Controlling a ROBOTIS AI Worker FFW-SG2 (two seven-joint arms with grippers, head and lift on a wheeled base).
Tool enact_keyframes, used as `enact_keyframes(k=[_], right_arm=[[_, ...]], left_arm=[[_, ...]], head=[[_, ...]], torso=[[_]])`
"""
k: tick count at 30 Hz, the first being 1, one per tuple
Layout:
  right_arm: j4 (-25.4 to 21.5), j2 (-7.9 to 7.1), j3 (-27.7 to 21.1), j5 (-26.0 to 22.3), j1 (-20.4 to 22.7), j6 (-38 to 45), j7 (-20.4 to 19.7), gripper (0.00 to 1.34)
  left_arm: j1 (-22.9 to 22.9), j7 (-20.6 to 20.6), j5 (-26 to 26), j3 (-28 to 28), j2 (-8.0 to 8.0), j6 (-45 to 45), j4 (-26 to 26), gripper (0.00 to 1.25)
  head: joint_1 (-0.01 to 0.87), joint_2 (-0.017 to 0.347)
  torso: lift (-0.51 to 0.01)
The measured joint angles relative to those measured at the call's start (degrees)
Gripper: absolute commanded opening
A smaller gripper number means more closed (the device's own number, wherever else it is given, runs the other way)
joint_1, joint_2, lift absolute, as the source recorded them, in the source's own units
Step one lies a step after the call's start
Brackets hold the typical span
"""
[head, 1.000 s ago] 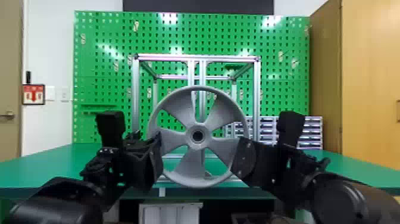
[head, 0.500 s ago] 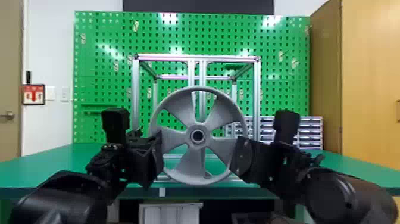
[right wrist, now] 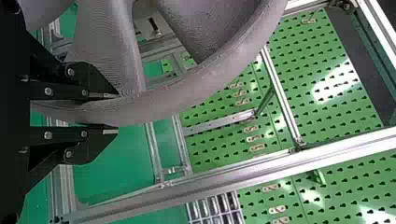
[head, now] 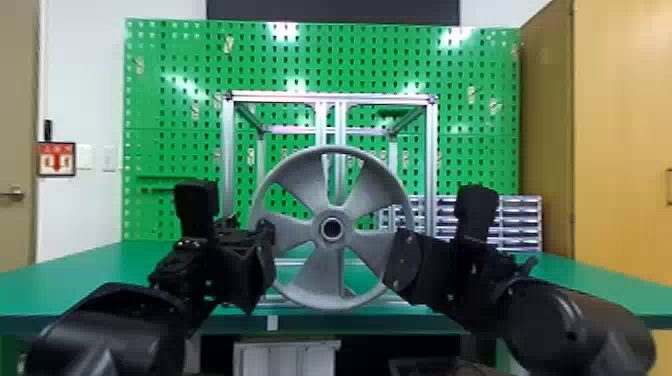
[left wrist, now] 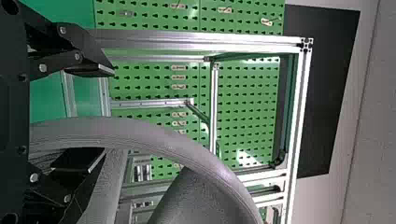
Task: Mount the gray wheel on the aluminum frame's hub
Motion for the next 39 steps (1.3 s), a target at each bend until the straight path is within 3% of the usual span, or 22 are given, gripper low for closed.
enact_keyframes(k=[15, 23, 29, 32, 39], right_arm=[[-0.02, 0.0, 0.22, -0.05, 0.11, -0.36, -0.01, 0.21], [-0.18, 0.0, 0.09, 0.0, 0.34, -0.5, -0.01, 0.3], [-0.18, 0.0, -0.08, -0.11, 0.56, -0.84, -0.19, 0.47], [-0.16, -0.01, -0.14, -0.27, 0.71, -1.14, -0.41, 0.65], [-0.16, -0.01, -0.32, -0.89, 1.08, -1.84, -0.82, 0.95]], left_arm=[[0.35, -0.01, 0.0, -0.13, -0.01, -0.21, 0.04, 0.65], [0.54, 0.24, -0.02, -0.08, -0.07, -0.18, -0.13, 0.66], [0.63, 0.29, -0.05, -0.15, -0.09, -0.18, -0.27, 0.75], [0.65, 0.3, -0.02, -0.15, -0.09, -0.16, -0.28, 0.81], [0.74, 0.27, 0.03, -0.16, -0.1, -0.17, -0.4, 1.06]], head=[[-0.005, 0.006], [-0.005, 0.006], [-0.005, 0.006], [-0.005, 0.006], [-0.005, 0.006]], torso=[[-0.499], [-0.499], [-0.499], [-0.499], [-0.499]])
